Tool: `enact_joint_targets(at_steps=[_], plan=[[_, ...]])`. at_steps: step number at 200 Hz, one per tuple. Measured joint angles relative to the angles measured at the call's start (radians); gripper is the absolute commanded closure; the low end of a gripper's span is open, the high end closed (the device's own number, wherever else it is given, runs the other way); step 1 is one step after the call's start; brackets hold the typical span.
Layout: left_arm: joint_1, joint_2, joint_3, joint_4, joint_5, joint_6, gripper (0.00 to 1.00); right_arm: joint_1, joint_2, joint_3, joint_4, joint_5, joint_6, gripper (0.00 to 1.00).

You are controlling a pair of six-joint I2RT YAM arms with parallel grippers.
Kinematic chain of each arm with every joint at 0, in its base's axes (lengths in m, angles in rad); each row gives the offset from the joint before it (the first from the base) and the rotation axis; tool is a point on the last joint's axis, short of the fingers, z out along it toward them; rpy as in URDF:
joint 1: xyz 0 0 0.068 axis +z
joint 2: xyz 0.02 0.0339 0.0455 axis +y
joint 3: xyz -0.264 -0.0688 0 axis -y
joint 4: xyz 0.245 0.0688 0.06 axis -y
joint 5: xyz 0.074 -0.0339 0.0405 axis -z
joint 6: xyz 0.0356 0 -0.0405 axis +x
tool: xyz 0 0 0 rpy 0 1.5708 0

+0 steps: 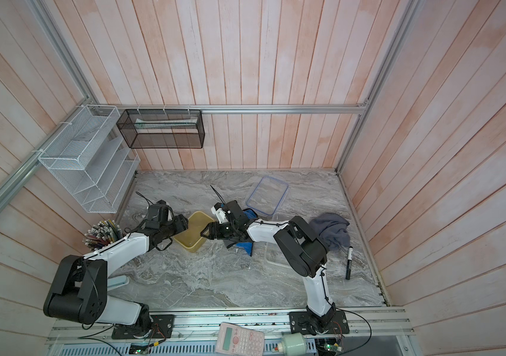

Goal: Wipe the insides of the lunch boxes
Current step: Adjust the lunch box at the center of the board.

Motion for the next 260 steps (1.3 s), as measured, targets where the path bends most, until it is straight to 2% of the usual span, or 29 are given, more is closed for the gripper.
enact_joint_targets(at_steps=[52,139,182,216,260], plan=[[-0.028,-0.045,-0.027,-0.015,0.003,-0.053,0.29,-0.006,0.054,0.095,-0.018,0.005,-0.003,0.37],[0.001,-0.149,-0.030,-0.074,-0.029,-0.084,0.27,-0.066,0.054,0.064,0.003,-0.014,0.025,0.31],[0.001,-0.111,-0.031,-0.037,-0.003,-0.084,0.27,-0.071,0.058,0.059,0.028,-0.054,0.051,0.32],[0.001,-0.042,-0.032,-0.007,0.023,-0.077,0.27,-0.066,0.126,0.132,0.035,-0.093,0.067,0.34],[0.001,-0.024,-0.037,0.031,0.055,-0.077,0.29,-0.048,0.155,0.169,0.052,-0.111,0.095,0.35]])
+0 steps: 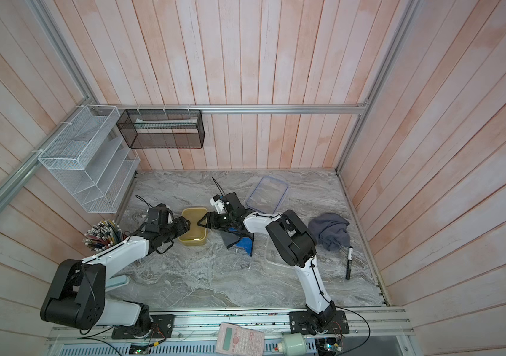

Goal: Wipe the insides of the lunch boxes
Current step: Adjust the lunch box at the center of the board, then open the fastener of the lunch box.

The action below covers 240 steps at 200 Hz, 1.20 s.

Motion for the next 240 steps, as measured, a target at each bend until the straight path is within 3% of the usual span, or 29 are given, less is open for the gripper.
enact_joint_targets(at_steps=[46,84,182,240], plan=[[0.002,-0.043,-0.041,0.016,0.011,-0.015,0.29,-0.012,0.032,0.000,0.063,-0.043,0.053,0.37],[0.022,-0.080,-0.041,0.030,0.020,-0.025,0.29,-0.024,0.043,-0.001,0.153,-0.079,0.124,0.51],[0.031,-0.015,-0.077,0.135,0.084,-0.068,0.30,-0.036,0.059,-0.103,0.415,-0.109,0.269,0.62],[0.033,-0.015,-0.093,0.187,0.099,-0.082,0.30,-0.042,0.068,-0.138,0.528,-0.118,0.359,0.79]])
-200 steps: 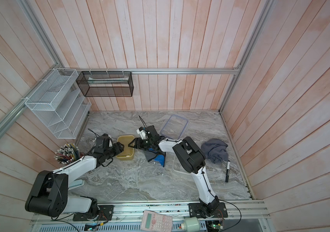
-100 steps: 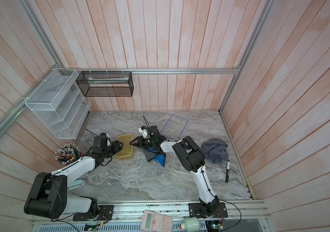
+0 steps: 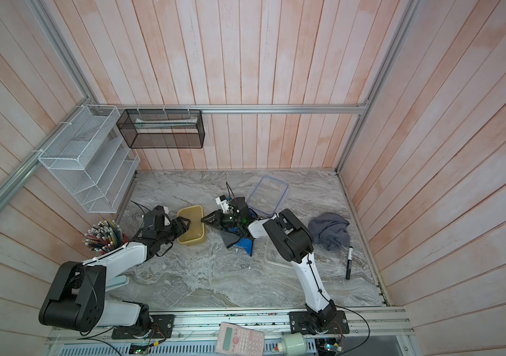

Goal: Wipe the insides of the lunch boxes
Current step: Open the fastener of the lunch box.

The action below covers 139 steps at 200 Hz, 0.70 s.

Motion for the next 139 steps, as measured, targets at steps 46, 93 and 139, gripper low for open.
enact_joint_targets(at_steps=[46,93,139], plan=[[0.000,0.009,0.008,-0.013,-0.021,-0.007,0.31,-0.001,0.009,-0.011,0.032,0.001,0.029,0.90],[0.000,0.027,0.036,-0.063,-0.084,-0.009,0.31,-0.001,0.008,-0.007,-0.035,0.012,0.016,0.94],[-0.001,0.030,0.045,-0.083,-0.122,-0.005,0.31,-0.002,0.003,0.014,-0.122,0.024,-0.019,0.92]])
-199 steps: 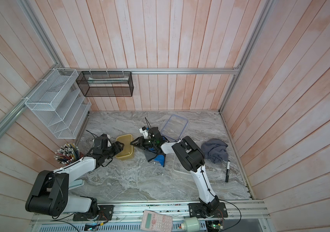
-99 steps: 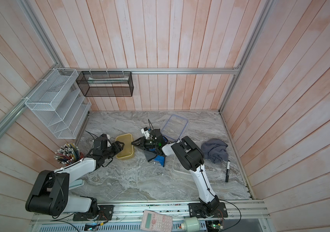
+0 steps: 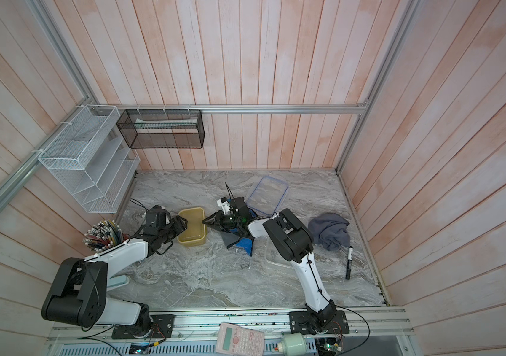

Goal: Wipe the insides of the lunch boxes
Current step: Open the fastener of the lunch box.

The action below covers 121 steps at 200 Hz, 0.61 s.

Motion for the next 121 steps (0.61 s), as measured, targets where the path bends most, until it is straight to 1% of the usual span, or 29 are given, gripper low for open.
enact_joint_targets(at_steps=[25,41,61,81,106,121], plan=[[0.001,-0.016,-0.015,0.008,0.005,0.000,0.31,-0.001,0.014,0.039,-0.017,-0.023,0.001,0.84],[0.001,-0.029,-0.020,0.005,0.013,0.000,0.30,0.000,0.040,0.095,-0.033,-0.040,0.000,0.72],[0.001,-0.042,-0.026,0.003,0.027,0.000,0.29,0.001,0.060,0.138,-0.043,-0.047,-0.005,0.64],[0.001,-0.049,-0.037,-0.001,0.051,-0.003,0.28,0.001,0.080,0.158,-0.033,-0.047,0.004,0.50],[0.006,-0.053,-0.057,0.008,0.082,-0.015,0.28,-0.001,0.107,0.159,0.005,-0.050,0.027,0.42],[0.024,-0.059,-0.074,0.024,0.113,-0.026,0.28,-0.001,0.117,0.157,0.030,-0.050,0.054,0.41]])
